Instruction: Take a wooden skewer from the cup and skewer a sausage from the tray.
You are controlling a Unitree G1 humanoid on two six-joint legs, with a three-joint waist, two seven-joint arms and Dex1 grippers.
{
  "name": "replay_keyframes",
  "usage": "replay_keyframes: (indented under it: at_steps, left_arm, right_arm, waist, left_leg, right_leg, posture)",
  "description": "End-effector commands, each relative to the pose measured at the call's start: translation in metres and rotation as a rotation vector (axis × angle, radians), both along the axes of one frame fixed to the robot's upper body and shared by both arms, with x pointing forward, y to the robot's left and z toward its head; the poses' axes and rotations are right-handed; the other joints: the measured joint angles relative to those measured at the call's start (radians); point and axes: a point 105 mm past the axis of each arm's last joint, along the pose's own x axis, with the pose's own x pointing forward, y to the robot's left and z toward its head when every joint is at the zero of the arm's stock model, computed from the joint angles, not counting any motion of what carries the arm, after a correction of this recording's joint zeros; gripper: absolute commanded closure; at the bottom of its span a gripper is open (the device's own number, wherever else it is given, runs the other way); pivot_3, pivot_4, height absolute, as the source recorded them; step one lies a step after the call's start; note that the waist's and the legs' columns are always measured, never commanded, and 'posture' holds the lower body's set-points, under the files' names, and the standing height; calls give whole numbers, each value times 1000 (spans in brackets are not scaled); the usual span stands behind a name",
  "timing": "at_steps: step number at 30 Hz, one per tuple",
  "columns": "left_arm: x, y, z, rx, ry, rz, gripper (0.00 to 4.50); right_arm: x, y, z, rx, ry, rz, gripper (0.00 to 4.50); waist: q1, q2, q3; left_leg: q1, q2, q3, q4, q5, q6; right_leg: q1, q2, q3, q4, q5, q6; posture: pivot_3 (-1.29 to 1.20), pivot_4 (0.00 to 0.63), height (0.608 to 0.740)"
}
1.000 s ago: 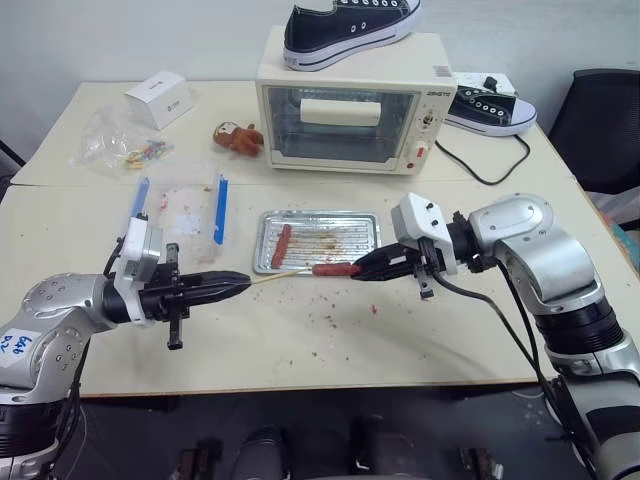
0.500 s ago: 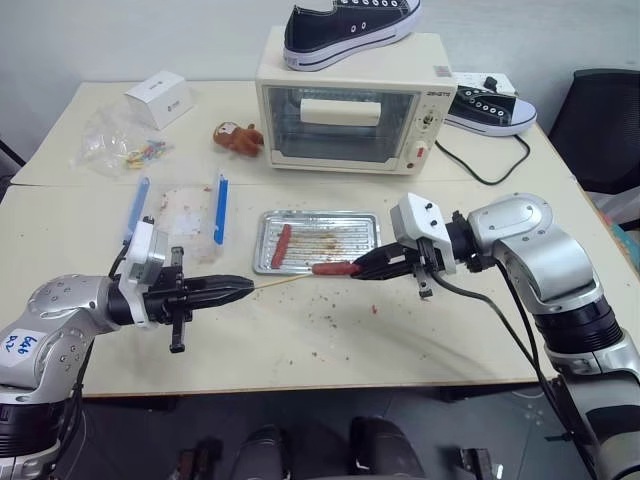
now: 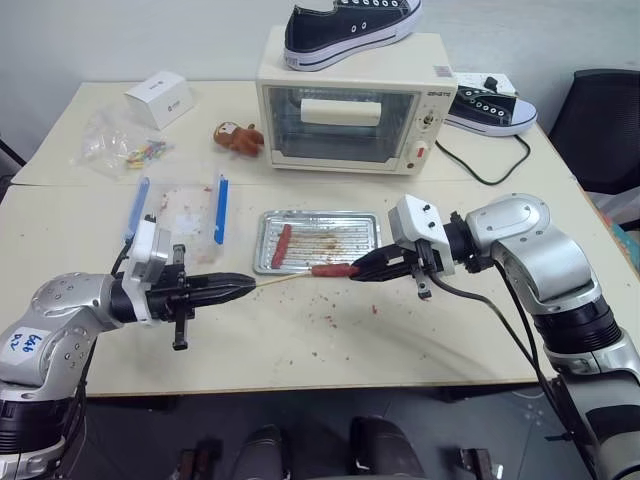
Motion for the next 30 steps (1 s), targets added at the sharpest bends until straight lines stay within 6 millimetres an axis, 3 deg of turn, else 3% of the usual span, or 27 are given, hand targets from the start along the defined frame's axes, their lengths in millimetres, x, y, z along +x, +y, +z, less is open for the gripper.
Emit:
replay_keyframes:
  at_steps: [1, 16, 30]
  left_arm:
    - [-1, -1, 3, 2, -28, -14, 4500]
    - [4, -8, 1, 2, -37, -21, 4500]
    - [15, -23, 2, -27, -63, -45, 4500]
  right_arm:
    - [-2, 2, 11, -2, -58, 25, 4067]
    - [-4, 12, 19, -32, -121, 69, 4067]
    - [-6, 37, 28, -33, -149, 140, 4067]
  waist:
    - [0, 0, 0]
    - [0, 0, 0]
    - [0, 0, 0]
  left_leg:
    - [0, 0, 0, 0, 0, 0]
    - [0, 0, 0, 0, 0, 0]
    - [0, -1, 0, 1, 0, 0]
  right_leg:
    - [0, 0, 0, 0, 0, 0]
    - [0, 0, 0, 0, 0, 0]
    - [0, 0, 0, 1, 0, 0]
  posture:
    - [0, 150, 740]
    - [0, 150, 740]
    - [0, 150, 740]
